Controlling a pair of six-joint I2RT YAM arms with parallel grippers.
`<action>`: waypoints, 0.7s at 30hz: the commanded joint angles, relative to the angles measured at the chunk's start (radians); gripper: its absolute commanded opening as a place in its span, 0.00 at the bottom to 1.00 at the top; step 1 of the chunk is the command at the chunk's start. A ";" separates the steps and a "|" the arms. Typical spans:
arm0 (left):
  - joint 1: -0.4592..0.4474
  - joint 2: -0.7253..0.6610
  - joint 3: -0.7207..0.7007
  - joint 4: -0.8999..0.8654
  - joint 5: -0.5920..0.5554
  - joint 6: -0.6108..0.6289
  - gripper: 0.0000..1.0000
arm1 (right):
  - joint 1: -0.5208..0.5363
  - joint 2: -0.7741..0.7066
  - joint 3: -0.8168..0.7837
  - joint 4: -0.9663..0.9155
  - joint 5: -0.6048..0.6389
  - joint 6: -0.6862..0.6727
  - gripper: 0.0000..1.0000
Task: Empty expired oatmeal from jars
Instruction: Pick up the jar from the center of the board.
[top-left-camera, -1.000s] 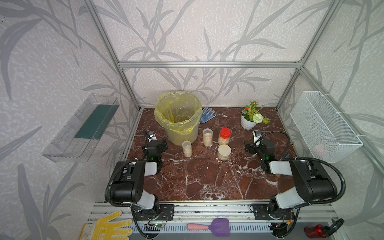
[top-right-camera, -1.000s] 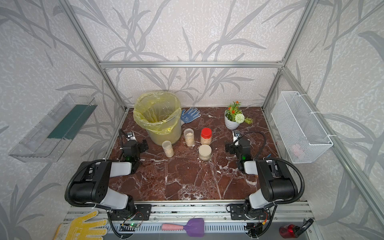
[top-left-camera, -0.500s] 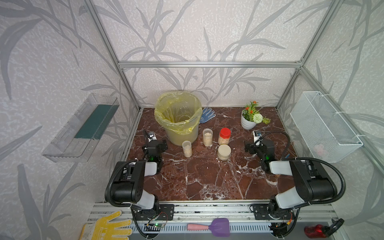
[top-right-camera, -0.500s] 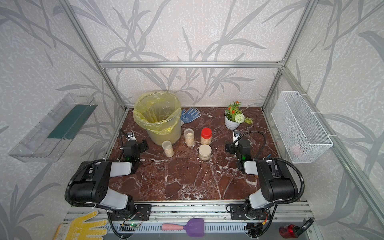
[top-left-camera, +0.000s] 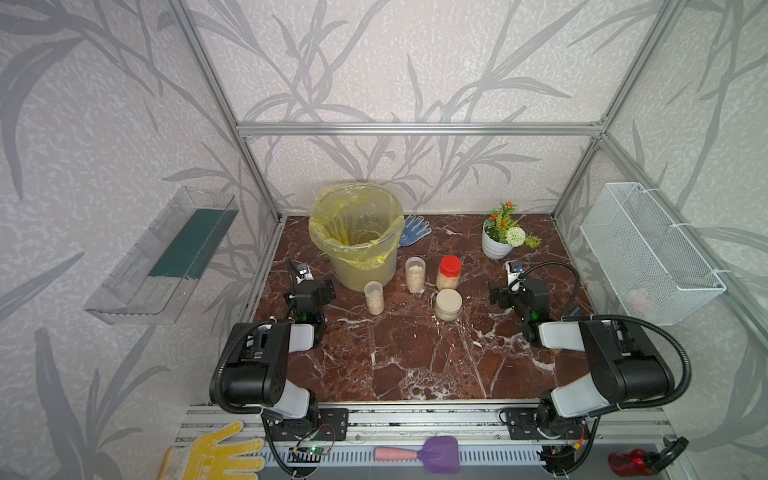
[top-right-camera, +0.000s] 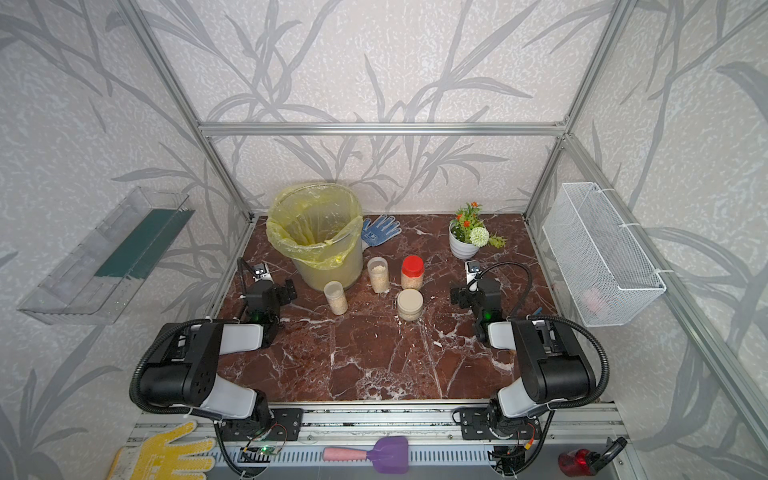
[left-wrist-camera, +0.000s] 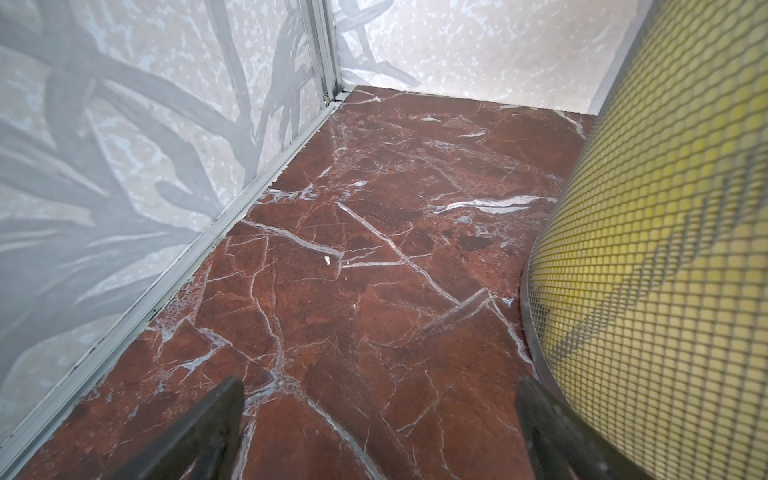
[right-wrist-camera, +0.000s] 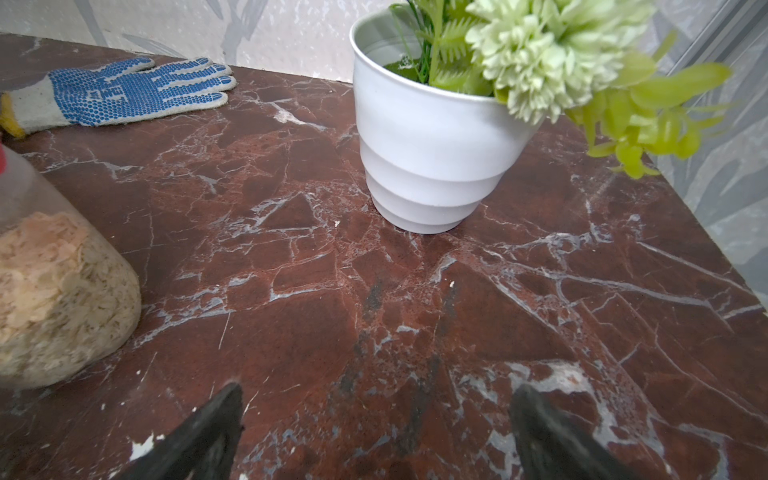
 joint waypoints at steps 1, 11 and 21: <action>-0.002 0.008 0.023 0.024 -0.010 0.012 0.99 | 0.003 0.008 0.021 0.024 0.001 -0.010 0.99; -0.002 0.008 0.022 0.023 -0.010 0.012 0.99 | 0.003 0.004 0.016 0.034 -0.003 -0.015 0.99; -0.002 -0.212 0.116 -0.357 -0.105 -0.069 0.99 | 0.003 -0.179 -0.001 -0.091 -0.006 -0.014 0.99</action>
